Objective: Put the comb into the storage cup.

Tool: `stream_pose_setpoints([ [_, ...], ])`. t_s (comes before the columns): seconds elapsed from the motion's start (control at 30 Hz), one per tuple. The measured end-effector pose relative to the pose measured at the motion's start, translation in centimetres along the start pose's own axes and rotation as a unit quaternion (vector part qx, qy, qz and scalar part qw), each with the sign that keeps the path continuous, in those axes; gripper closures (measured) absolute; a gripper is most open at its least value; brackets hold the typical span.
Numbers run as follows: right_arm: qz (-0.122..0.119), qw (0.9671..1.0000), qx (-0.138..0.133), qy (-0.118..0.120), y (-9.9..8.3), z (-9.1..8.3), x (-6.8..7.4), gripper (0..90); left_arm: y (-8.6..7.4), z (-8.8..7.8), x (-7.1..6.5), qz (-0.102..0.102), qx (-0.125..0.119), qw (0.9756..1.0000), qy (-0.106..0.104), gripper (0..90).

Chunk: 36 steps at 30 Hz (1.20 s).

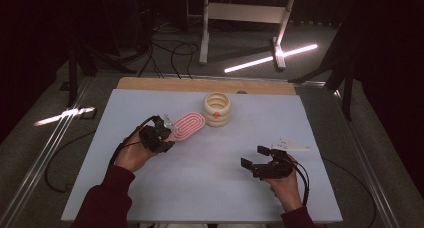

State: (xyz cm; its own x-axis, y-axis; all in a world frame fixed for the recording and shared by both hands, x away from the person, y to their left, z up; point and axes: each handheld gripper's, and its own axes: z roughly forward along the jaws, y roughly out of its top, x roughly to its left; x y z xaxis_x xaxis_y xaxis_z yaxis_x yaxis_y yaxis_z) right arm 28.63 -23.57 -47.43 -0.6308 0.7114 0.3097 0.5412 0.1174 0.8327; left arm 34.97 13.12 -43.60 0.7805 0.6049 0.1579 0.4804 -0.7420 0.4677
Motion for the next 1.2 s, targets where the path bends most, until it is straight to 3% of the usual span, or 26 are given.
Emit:
stream_pose_setpoints([
  [0.33,0.022,0.9993,0.0,0.031,1.7,1.5,1.3,7.4,1.3,-0.2,-1.7,0.02,-0.011,0.9997,-0.003,69.6],
  [0.47,0.017,0.9992,0.006,0.035,2.3,2.3,1.8,7.4,2.0,-0.4,-2.4,0.029,-0.019,0.9994,-0.004,69.6],
  [0.7,0.034,0.9985,0.002,0.044,3.2,3.2,2.2,7.4,2.8,-0.8,-3.6,0.043,-0.033,0.9985,-0.002,69.6],
  [0.93,0.041,0.9977,-0.001,0.055,4.2,4.1,2.9,7.4,3.1,-0.9,-4.6,0.049,-0.047,0.9977,-0.005,69.6],
  [1.2,0.067,0.9951,-0.004,0.073,4.5,4.9,2.9,7.4,3.5,-1.5,-5.7,0.056,-0.07,0.9959,-0.007,69.6],
])
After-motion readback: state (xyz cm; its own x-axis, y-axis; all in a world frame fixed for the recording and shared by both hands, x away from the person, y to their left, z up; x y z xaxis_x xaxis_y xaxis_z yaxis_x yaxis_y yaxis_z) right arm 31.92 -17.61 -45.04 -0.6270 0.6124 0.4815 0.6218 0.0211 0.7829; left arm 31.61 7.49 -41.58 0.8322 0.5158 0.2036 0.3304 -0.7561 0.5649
